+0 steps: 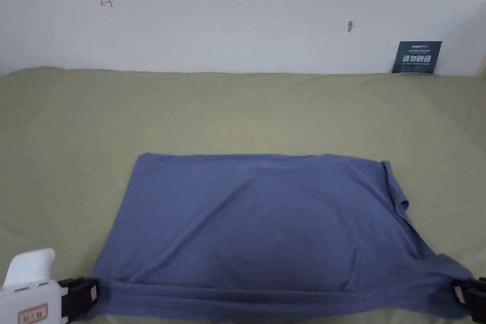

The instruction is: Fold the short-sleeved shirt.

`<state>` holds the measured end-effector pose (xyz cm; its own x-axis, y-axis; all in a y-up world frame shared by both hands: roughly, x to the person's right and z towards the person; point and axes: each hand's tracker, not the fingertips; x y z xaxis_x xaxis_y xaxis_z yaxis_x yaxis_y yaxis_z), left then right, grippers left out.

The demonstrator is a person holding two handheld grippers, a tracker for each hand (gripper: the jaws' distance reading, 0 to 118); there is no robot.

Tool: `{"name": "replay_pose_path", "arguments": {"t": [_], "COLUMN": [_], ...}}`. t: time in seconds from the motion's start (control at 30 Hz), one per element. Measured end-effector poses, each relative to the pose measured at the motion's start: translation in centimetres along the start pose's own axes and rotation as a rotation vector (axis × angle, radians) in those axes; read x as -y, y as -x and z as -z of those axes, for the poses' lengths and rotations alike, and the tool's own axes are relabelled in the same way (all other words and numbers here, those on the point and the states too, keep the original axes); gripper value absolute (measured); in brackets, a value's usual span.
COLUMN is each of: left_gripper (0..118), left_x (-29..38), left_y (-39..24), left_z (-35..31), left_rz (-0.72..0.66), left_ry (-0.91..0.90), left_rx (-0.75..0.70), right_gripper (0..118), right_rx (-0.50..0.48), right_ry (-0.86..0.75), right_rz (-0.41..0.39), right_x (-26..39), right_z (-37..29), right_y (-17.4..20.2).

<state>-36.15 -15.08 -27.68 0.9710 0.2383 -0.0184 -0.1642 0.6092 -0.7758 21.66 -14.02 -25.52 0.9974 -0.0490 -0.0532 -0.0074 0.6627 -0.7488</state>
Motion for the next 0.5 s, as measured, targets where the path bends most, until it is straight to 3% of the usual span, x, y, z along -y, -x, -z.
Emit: {"name": "replay_pose_path", "arguments": {"t": [0.1, 0.33, 0.5], "left_gripper": [8, 8, 8], "left_x": [-3.1, -11.5, -14.1], "left_y": [-0.4, -0.2, -0.6], "left_z": [0.7, 6.5, 11.1], "left_rz": [0.006, -0.061, -0.028], "left_ry": [-0.013, 0.079, 0.144], "left_rx": [0.015, -0.007, -0.062], "right_gripper": [4, 4, 5], "right_rx": [-0.002, 0.013, 0.036], "right_ry": [-0.017, 0.114, 0.16], "right_rz": [0.004, 0.05, 0.072], "right_x": [-3.5, -11.4, -13.5], "right_z": [0.8, 8.0, 12.6], "right_y": [-0.2, -1.4, -1.2]}}
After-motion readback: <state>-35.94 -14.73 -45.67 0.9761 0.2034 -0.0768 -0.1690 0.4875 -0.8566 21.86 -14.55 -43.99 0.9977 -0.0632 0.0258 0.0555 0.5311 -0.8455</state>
